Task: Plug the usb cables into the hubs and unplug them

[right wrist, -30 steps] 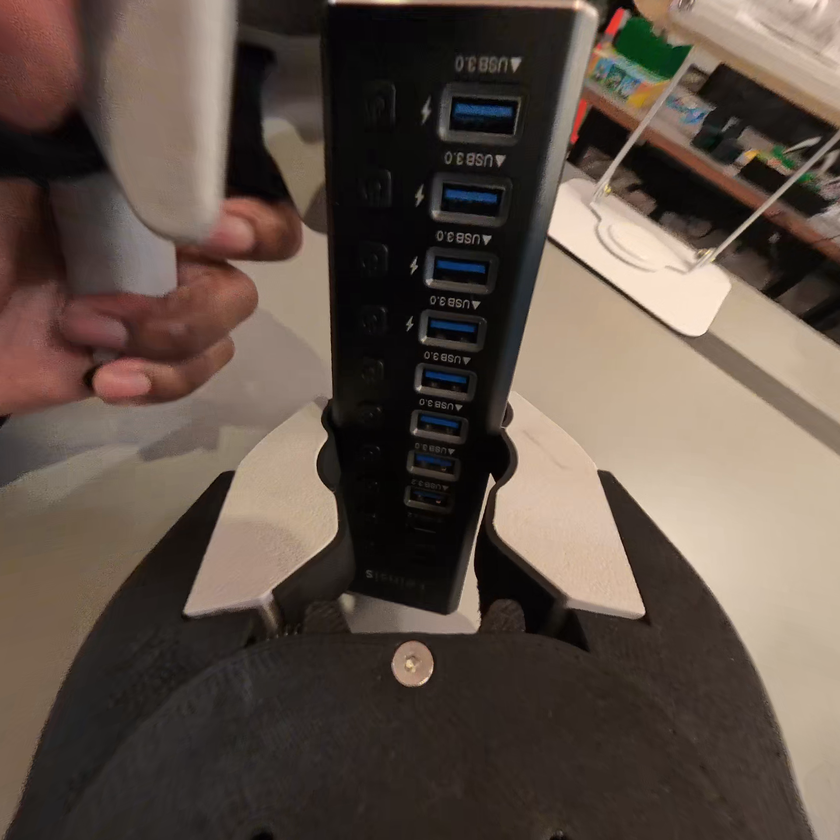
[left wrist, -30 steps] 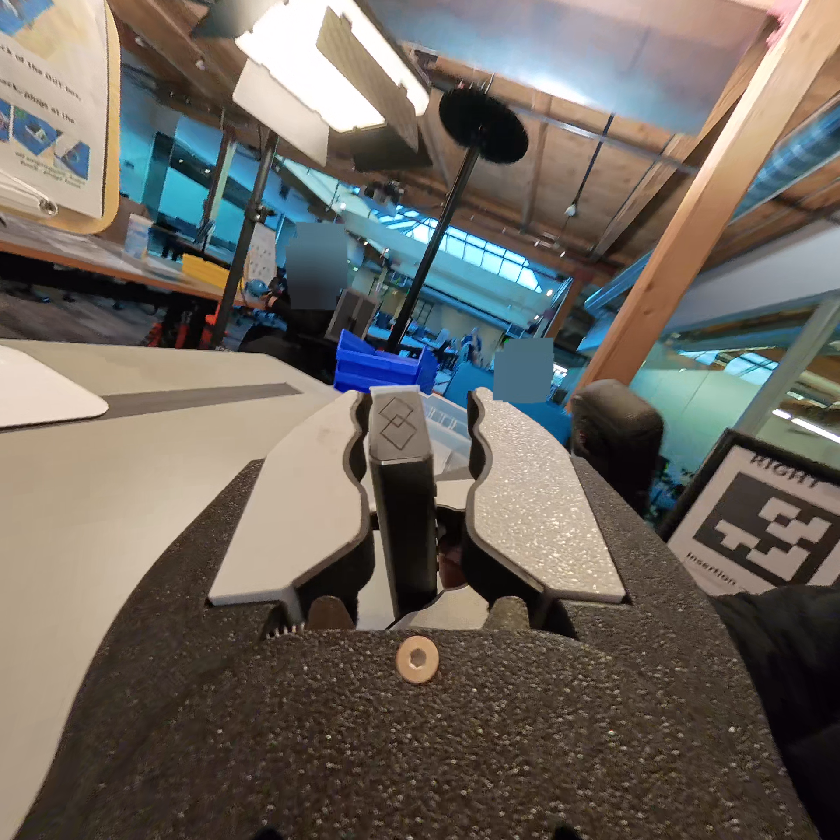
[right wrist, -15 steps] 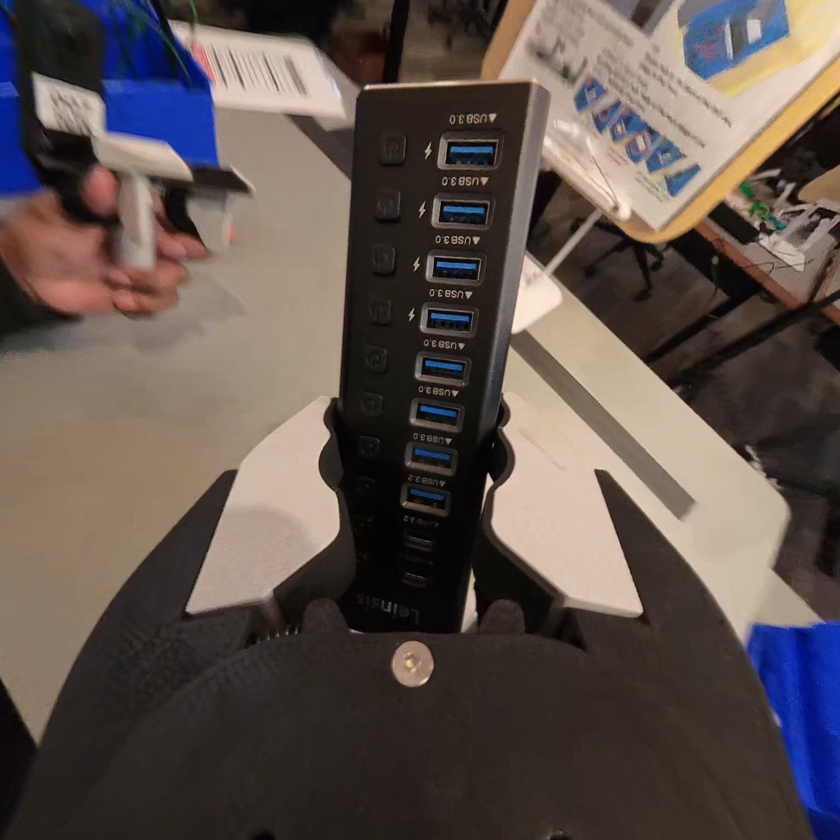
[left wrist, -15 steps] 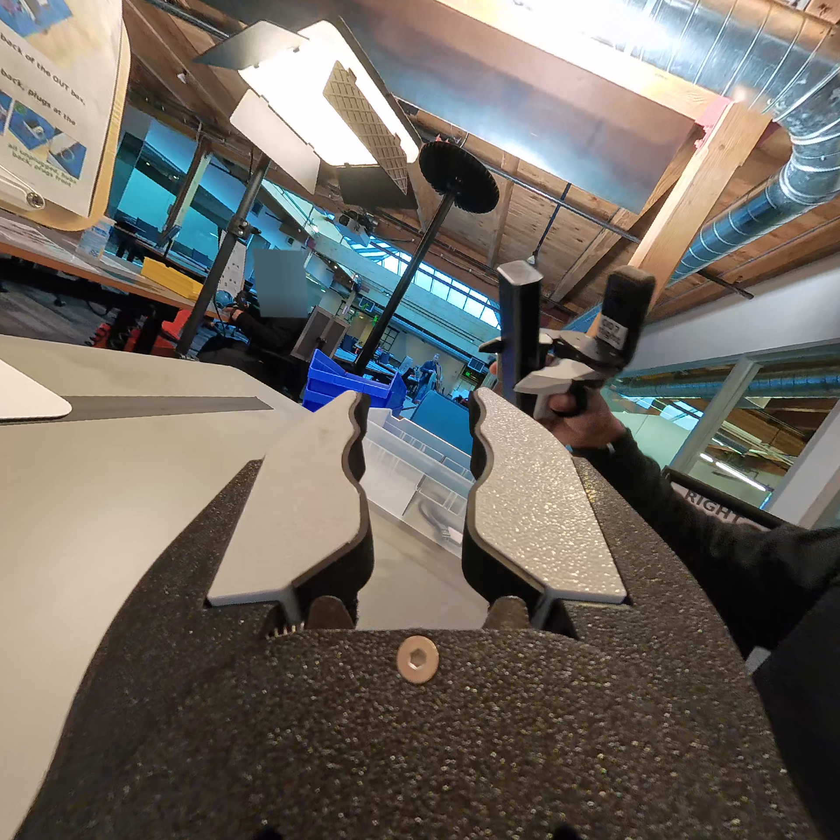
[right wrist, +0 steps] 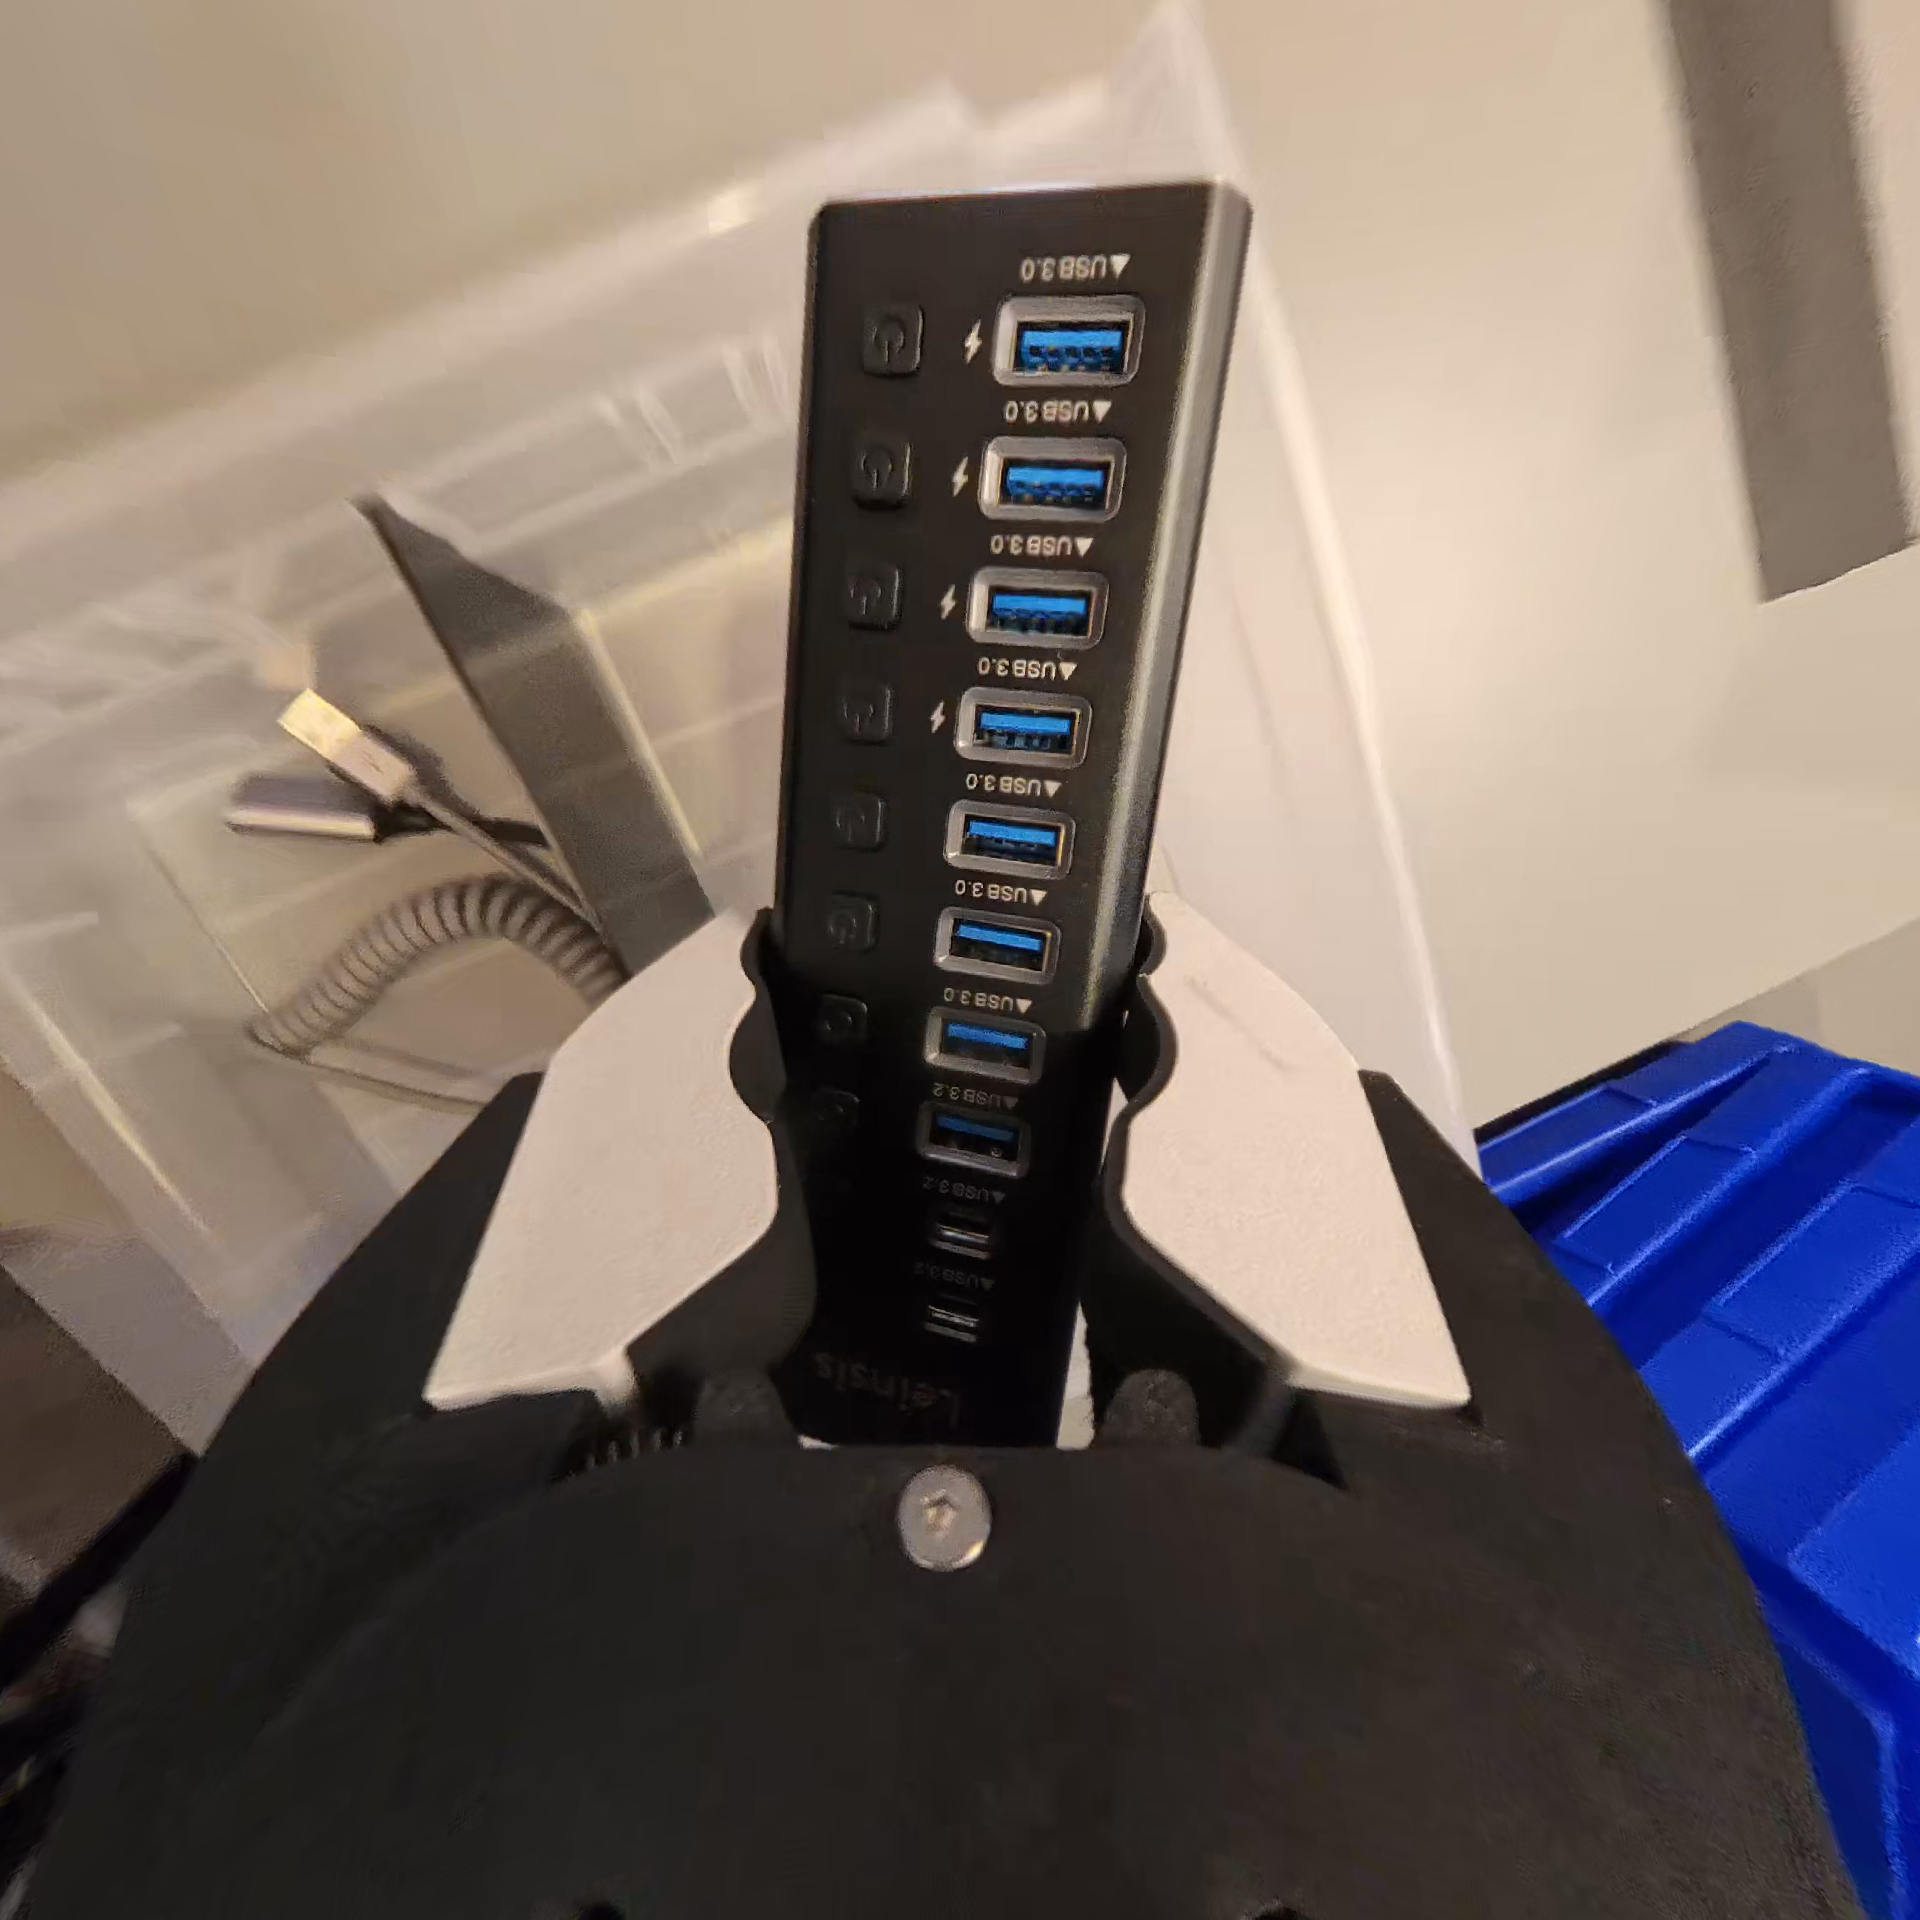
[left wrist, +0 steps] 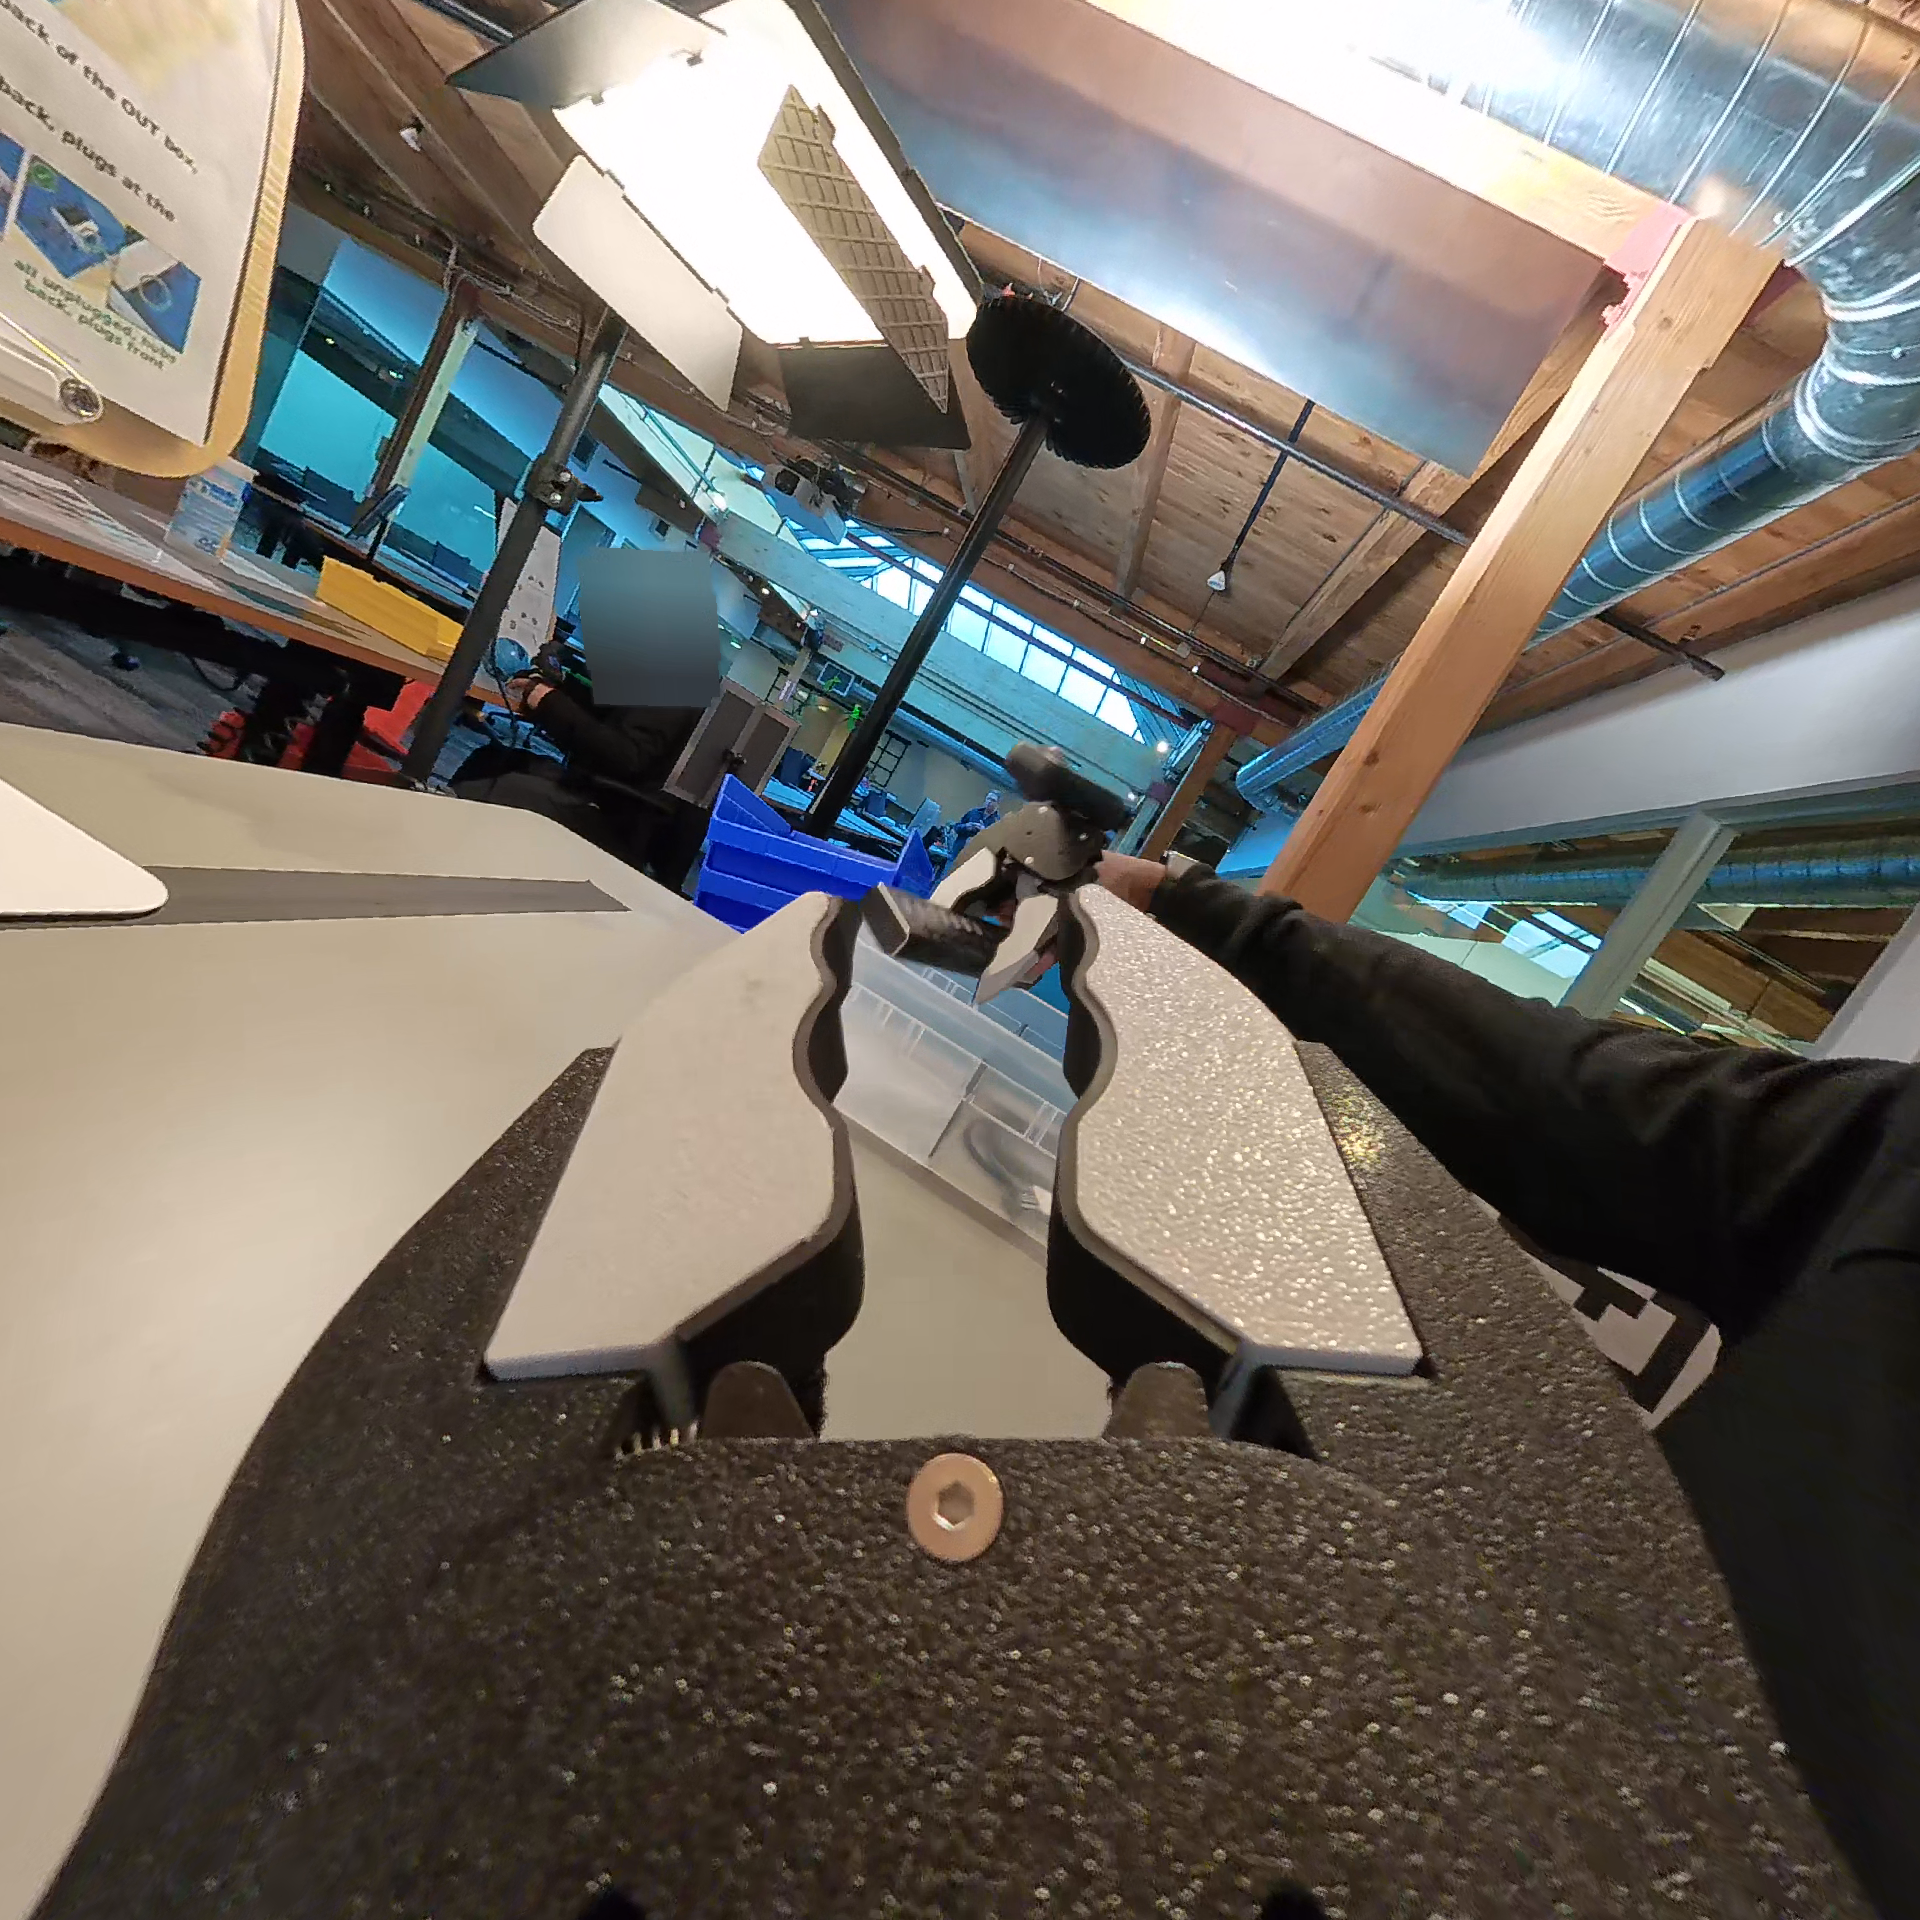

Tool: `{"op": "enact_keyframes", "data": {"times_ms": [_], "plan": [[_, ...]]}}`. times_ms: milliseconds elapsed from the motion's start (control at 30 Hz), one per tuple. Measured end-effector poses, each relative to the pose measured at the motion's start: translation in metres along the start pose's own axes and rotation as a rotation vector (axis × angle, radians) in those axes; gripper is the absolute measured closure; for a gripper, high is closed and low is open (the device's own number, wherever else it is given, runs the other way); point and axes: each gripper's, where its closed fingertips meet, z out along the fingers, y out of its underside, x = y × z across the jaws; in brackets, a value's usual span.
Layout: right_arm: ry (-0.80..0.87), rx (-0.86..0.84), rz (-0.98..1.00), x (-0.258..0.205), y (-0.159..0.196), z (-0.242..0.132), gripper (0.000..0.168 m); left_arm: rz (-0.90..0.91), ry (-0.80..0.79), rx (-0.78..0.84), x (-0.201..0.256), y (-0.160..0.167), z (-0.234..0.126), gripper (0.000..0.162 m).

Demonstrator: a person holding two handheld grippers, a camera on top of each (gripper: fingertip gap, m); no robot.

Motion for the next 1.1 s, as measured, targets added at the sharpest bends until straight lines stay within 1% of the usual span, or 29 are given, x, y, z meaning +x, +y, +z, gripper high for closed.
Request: {"op": "enact_keyframes", "data": {"times_ms": [100, 200, 300, 367, 500, 600, 700, 733, 800, 900, 1000, 1100], "plan": [[-0.057, -0.189, -0.075, 0.002, 0.019, 0.028, 0.105, -0.009, -0.005, -0.002, -0.004, 0.001, -0.001, 0.124], [-0.095, -0.331, -0.171, -0.002, 0.032, 0.051, 0.105, -0.008, -0.012, -0.006, -0.007, 0.001, -0.001, 0.124], [-0.117, -0.407, -0.235, -0.006, 0.038, 0.071, 0.105, -0.002, -0.02, -0.01, -0.009, 0.001, -0.002, 0.124], [-0.1, -0.439, -0.27, -0.004, 0.042, 0.082, 0.105, -0.001, -0.026, -0.01, -0.01, 0.0, -0.003, 0.124], [-0.001, -0.468, -0.295, 0.011, 0.041, 0.08, 0.11, -0.01, -0.024, -0.011, -0.011, -0.001, -0.004, 0.124], [0.033, -0.495, -0.307, 0.014, 0.042, 0.07, 0.105, -0.015, -0.015, -0.019, -0.009, -0.001, -0.003, 0.124], [0.082, -0.477, -0.274, 0.017, 0.037, 0.05, 0.099, -0.008, -0.019, -0.027, -0.009, -0.001, -0.002, 0.124], [0.102, -0.434, -0.25, 0.017, 0.029, 0.041, 0.099, 0.001, -0.028, -0.035, -0.009, 0.0, -0.002, 0.124], [0.134, -0.284, -0.189, 0.01, 0.001, 0.023, 0.098, 0.028, -0.056, -0.063, -0.011, 0.004, -0.001, 0.123], [0.171, 0.02, -0.075, -0.013, -0.064, -0.007, 0.098, 0.078, -0.12, -0.126, -0.018, 0.012, 0.001, 0.12], [0.162, 0.358, 0.085, -0.056, -0.139, -0.033, 0.106, 0.125, -0.186, -0.183, -0.026, 0.02, 0.002, 0.115], [0.065, 0.667, 0.304, -0.112, -0.201, -0.047, 0.11, 0.171, -0.241, -0.201, -0.032, 0.022, 0.0, 0.113]]}}
